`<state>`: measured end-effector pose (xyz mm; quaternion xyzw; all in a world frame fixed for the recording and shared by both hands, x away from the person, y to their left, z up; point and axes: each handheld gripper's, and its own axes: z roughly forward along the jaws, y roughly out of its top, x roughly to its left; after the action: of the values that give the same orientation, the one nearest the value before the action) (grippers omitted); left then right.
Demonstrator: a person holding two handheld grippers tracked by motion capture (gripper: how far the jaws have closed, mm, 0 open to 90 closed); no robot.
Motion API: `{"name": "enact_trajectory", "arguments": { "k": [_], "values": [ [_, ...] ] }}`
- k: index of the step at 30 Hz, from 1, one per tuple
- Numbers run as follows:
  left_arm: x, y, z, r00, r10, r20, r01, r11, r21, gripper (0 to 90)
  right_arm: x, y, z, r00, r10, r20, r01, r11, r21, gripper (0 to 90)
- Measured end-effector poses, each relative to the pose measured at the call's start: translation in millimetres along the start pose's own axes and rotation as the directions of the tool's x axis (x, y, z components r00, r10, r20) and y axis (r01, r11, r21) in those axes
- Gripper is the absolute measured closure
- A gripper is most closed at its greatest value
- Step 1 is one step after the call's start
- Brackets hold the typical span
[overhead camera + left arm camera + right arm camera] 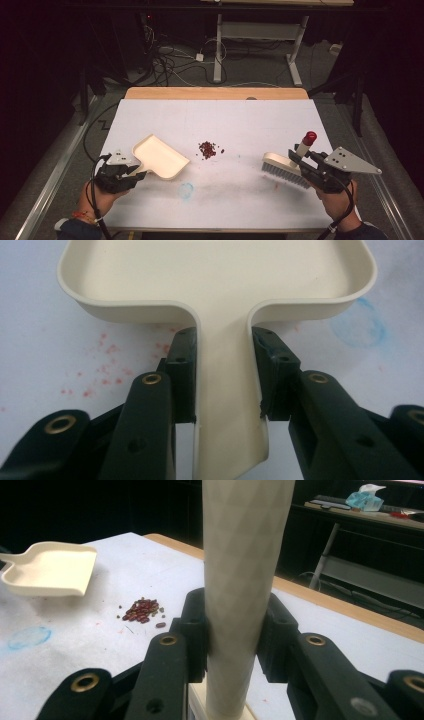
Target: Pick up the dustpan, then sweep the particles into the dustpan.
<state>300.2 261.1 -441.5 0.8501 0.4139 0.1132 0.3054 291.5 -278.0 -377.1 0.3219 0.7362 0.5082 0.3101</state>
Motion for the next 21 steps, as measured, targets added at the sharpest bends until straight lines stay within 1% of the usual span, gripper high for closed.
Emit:
{"name": "enact_trajectory", "arguments": {
  "k": [2, 3, 4, 6, 8, 11, 13, 15, 18, 21],
  "values": [
    [-2.4, -3.5, 1.0, 0.9997, 0.007, 0.023, -0.007, 0.9999, 0.016, 63.8, 0.5, 0.0, 1.2, 1.0000, -0.002, 0.000, 0.002, 1.000, 0.003, 70.2],
    [-4.3, -4.4, 1.9, 0.9995, 0.017, 0.028, -0.018, 0.9996, 0.023, 63.8, 0.6, -0.1, 2.2, 1.0000, -0.001, -0.004, 0.001, 1.000, 0.002, 70.2],
    [-5.9, -4.8, 2.7, 0.9984, 0.041, 0.039, -0.042, 0.9986, 0.032, 63.8, 0.8, -0.2, 3.0, 1.0000, -0.002, -0.005, 0.002, 1.000, 0.004, 70.2],
    [-9.9, -4.8, 5.6, 0.9962, 0.058, 0.066, -0.061, 0.9971, 0.046, 63.8, 2.0, 0.0, 3.2, 1.0000, -0.005, -0.005, 0.005, 1.000, 0.005, 70.2],
    [-15.4, -2.9, 10.3, 0.9929, 0.088, 0.079, -0.094, 0.9936, 0.063, 63.8, 2.9, -0.5, 2.1, 0.9999, -0.009, -0.010, 0.009, 1.000, 0.006, 70.2],
    [-22.0, 0.2, 16.0, 0.9902, 0.112, 0.084, -0.118, 0.9900, 0.077, 63.8, 2.9, -0.7, 0.4, 0.9999, -0.009, -0.006, 0.010, 1.000, 0.005, 70.2],
    [-23.4, 1.2, 17.6, 0.9897, 0.114, 0.088, -0.120, 0.9902, 0.072, 63.7, 1.6, -0.5, 0.4, 0.9999, -0.009, -0.007, 0.009, 1.000, -0.001, 70.2],
    [-24.0, 1.3, 19.9, 0.9894, 0.116, 0.087, -0.122, 0.9898, 0.073, 63.8, 1.1, -0.7, 1.5, 1.0000, 0.000, -0.003, 0.000, 1.000, 0.005, 70.2],
    [-24.5, 1.0, 23.5, 0.9899, 0.113, 0.085, -0.119, 0.9901, 0.074, 63.7, 0.1, -2.4, 4.4, 1.0000, -0.004, -0.003, 0.004, 1.000, 0.013, 70.2],
    [-25.1, 1.5, 26.0, 0.9901, 0.113, 0.083, -0.119, 0.9899, 0.077, 63.7, -1.3, -2.7, 6.8, 0.9999, 0.009, -0.003, -0.009, 1.000, 0.017, 70.2]
  ]
}}
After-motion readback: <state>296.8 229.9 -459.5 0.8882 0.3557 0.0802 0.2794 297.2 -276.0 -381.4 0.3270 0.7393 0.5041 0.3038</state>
